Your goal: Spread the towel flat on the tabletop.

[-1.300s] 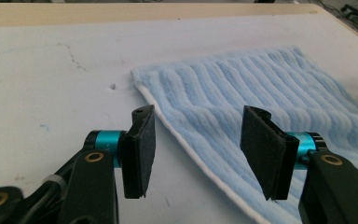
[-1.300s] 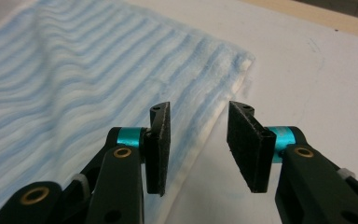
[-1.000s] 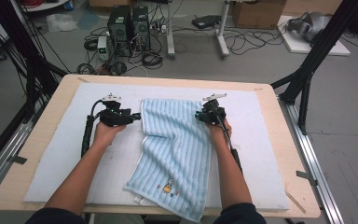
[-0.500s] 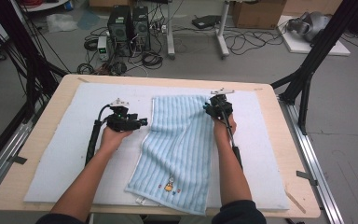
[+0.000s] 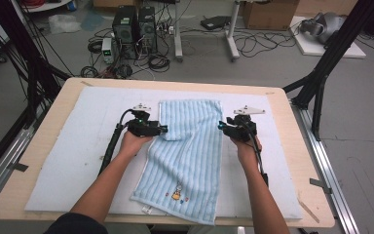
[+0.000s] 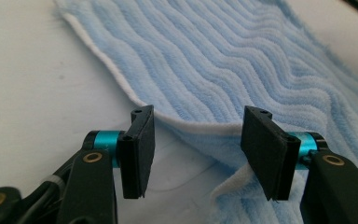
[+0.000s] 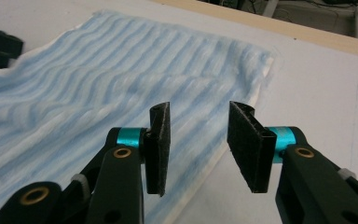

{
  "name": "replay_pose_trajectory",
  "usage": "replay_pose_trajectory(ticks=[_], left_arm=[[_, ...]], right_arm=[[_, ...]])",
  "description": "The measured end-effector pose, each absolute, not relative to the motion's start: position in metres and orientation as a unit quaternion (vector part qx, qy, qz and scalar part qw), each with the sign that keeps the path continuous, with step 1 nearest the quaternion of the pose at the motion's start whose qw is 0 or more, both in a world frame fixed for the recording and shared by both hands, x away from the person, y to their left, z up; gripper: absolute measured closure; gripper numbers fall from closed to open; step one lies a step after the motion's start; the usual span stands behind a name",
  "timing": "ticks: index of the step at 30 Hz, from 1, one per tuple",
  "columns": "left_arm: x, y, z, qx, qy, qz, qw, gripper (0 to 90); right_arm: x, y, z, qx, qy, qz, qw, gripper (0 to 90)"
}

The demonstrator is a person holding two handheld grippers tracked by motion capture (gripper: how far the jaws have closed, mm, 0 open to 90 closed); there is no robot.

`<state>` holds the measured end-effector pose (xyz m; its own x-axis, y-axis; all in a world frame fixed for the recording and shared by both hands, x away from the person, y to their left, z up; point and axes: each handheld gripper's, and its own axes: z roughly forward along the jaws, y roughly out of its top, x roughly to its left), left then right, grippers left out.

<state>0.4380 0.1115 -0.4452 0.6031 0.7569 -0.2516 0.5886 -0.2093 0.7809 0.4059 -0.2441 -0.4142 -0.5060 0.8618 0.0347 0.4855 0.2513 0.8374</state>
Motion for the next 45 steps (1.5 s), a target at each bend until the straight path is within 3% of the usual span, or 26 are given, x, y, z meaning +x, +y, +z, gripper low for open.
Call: replay_pose_trajectory(ticks=[5,7,8,9,12,20,24,25,29,32,36,45], left_arm=[[0.446,0.096,-0.448,0.793,0.427,0.136,0.413,45.7],[0.447,0.094,-0.446,0.809,0.406,0.166,0.391,59.2],[0.448,0.096,-0.445,0.813,0.394,0.167,0.394,77.1],[0.45,0.098,-0.445,0.809,0.404,0.175,0.39,85.7],[0.458,0.113,-0.448,0.779,0.451,0.161,0.405,87.1],[0.468,0.158,-0.442,0.73,0.5,0.228,0.407,87.4],[0.468,0.184,-0.441,0.704,0.523,0.23,0.423,86.8],[0.467,0.188,-0.441,0.699,0.526,0.23,0.426,84.5],[0.461,0.203,-0.444,0.682,0.547,0.203,0.441,55.8],[0.453,0.209,-0.445,0.685,0.533,0.21,0.45,51.7],[0.445,0.212,-0.444,0.691,0.519,0.204,0.46,49.9],[0.427,0.203,-0.441,0.705,0.492,0.207,0.466,48.5]], right_arm=[[0.394,-0.247,-0.419,0.434,0.764,0.43,0.208,57.3],[0.393,-0.246,-0.42,0.429,0.772,0.424,0.202,56.4],[0.392,-0.245,-0.42,0.43,0.772,0.422,0.202,56.4],[0.392,-0.244,-0.42,0.43,0.772,0.422,0.202,56.5],[0.393,-0.239,-0.421,0.426,0.772,0.424,0.205,56.8],[0.396,-0.226,-0.425,0.43,0.772,0.425,0.197,56.7],[0.395,-0.214,-0.426,0.423,0.775,0.431,0.184,56.4],[0.396,-0.21,-0.427,0.418,0.777,0.432,0.184,56.3],[0.401,-0.195,-0.434,0.411,0.785,0.429,0.172,56.5],[0.404,-0.183,-0.444,0.399,0.803,0.412,0.165,65.4],[0.409,-0.176,-0.45,0.382,0.82,0.387,0.178,85.8],[0.437,-0.183,-0.451,0.456,0.778,0.325,0.283,86.3]])
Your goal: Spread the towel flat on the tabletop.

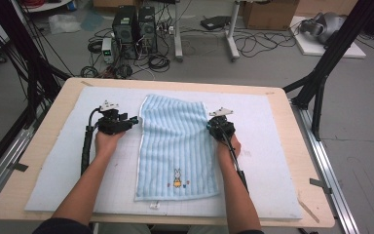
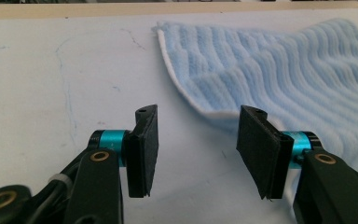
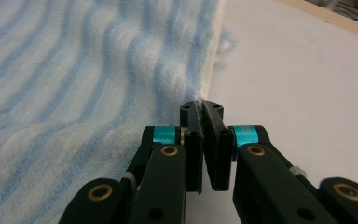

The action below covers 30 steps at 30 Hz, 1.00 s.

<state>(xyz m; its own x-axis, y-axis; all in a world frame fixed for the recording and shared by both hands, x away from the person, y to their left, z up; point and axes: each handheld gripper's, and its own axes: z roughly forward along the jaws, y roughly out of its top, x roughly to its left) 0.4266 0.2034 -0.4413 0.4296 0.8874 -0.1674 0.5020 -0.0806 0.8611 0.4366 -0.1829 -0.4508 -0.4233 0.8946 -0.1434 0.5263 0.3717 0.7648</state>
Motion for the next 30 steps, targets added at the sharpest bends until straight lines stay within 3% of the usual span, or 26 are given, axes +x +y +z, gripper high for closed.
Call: replay_pose_trajectory(ticks=[9,20,25,30], left_arm=[[0.403,0.197,-0.443,0.723,0.468,0.183,0.474,47.3],[0.357,0.186,-0.438,0.742,0.417,0.164,0.498,53.5],[0.332,0.177,-0.447,0.767,0.388,0.14,0.491,61.9],[0.326,0.168,-0.448,0.782,0.383,0.124,0.475,61.5]], right_arm=[[0.423,-0.193,-0.44,0.465,0.766,0.375,0.238,66.9],[0.355,-0.205,-0.42,0.422,0.773,0.422,0.216,62.6],[0.324,-0.207,-0.429,0.392,0.801,0.411,0.188,62.5],[0.313,-0.2,-0.44,0.361,0.829,0.4,0.152,61.5]])
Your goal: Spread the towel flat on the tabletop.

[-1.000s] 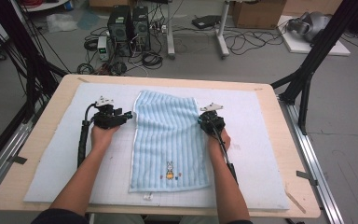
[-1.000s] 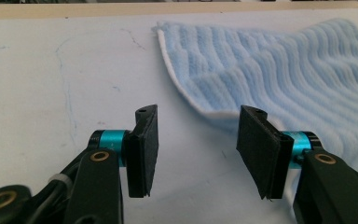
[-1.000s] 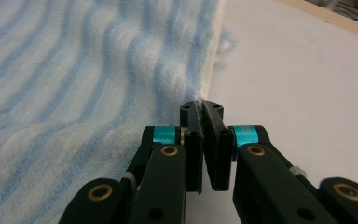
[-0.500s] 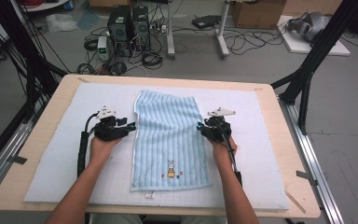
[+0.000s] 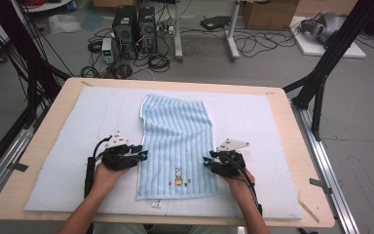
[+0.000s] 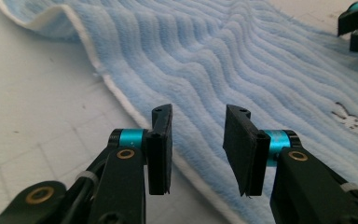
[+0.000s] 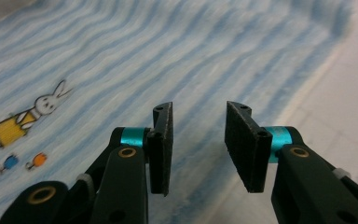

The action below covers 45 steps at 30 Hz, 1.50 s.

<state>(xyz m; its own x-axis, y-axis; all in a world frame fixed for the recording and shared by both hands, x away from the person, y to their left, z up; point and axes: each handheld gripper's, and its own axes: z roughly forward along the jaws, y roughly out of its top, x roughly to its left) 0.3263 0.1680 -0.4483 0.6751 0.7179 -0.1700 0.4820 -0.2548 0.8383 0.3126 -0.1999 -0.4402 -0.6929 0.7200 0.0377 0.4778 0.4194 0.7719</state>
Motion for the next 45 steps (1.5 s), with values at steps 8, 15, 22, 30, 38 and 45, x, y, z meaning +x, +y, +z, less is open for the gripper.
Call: replay_pose_trajectory(ticks=[8,15,22,30,38,45], left_arm=[[0.328,0.158,-0.451,0.809,0.375,0.117,0.438,64.1],[0.325,0.154,-0.451,0.815,0.366,0.124,0.431,86.1],[0.316,0.159,-0.451,0.811,0.372,0.102,0.439,87.1],[0.296,0.166,-0.451,0.812,0.368,0.088,0.443,87.0],[0.279,0.175,-0.45,0.822,0.353,0.072,0.442,86.9],[0.269,0.182,-0.448,0.832,0.335,0.054,0.439,86.5]], right_arm=[[0.316,-0.196,-0.449,0.355,0.838,0.393,0.13,67.2],[0.315,-0.197,-0.448,0.358,0.837,0.394,0.125,78.8],[0.308,-0.197,-0.447,0.343,0.845,0.395,0.107,85.5],[0.29,-0.196,-0.445,0.325,0.858,0.391,0.073,85.4],[0.266,-0.195,-0.442,0.302,0.871,0.384,0.053,85.3],[0.247,-0.193,-0.438,0.278,0.879,0.386,0.017,82.9]])
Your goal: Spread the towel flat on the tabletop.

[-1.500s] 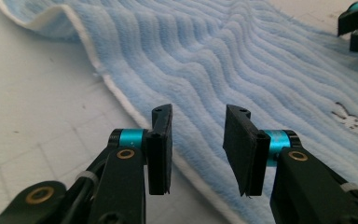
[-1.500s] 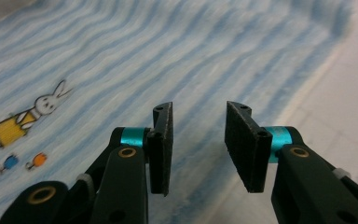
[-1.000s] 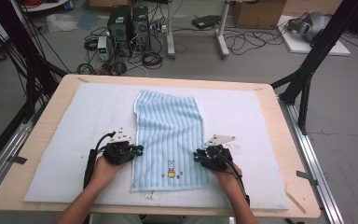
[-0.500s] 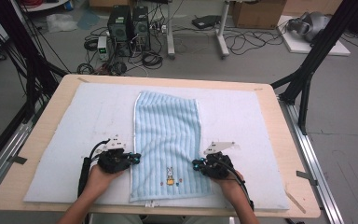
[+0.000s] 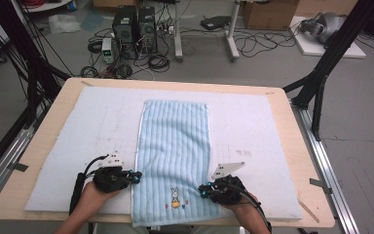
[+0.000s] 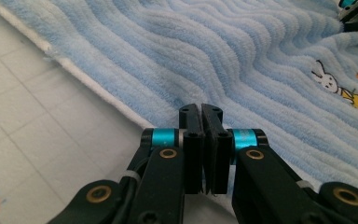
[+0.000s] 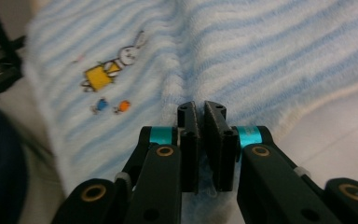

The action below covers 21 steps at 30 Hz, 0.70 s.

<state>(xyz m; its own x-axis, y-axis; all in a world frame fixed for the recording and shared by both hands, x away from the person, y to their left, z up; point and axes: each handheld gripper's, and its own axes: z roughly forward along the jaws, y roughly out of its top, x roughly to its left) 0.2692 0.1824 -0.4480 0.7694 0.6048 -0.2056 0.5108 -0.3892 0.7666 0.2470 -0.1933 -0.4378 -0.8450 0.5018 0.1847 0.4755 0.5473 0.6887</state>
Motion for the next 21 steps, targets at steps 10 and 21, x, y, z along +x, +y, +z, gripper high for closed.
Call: replay_pose_trajectory(ticks=[10,21], left_arm=[[0.303,0.191,-0.439,0.767,0.413,0.099,0.481,55.7],[0.344,0.162,-0.448,0.792,0.427,0.147,0.41,86.9]], right_arm=[[0.28,-0.199,-0.427,0.346,0.833,0.415,0.117,60.6],[0.333,-0.185,-0.445,0.385,0.832,0.352,0.188,86.6]])
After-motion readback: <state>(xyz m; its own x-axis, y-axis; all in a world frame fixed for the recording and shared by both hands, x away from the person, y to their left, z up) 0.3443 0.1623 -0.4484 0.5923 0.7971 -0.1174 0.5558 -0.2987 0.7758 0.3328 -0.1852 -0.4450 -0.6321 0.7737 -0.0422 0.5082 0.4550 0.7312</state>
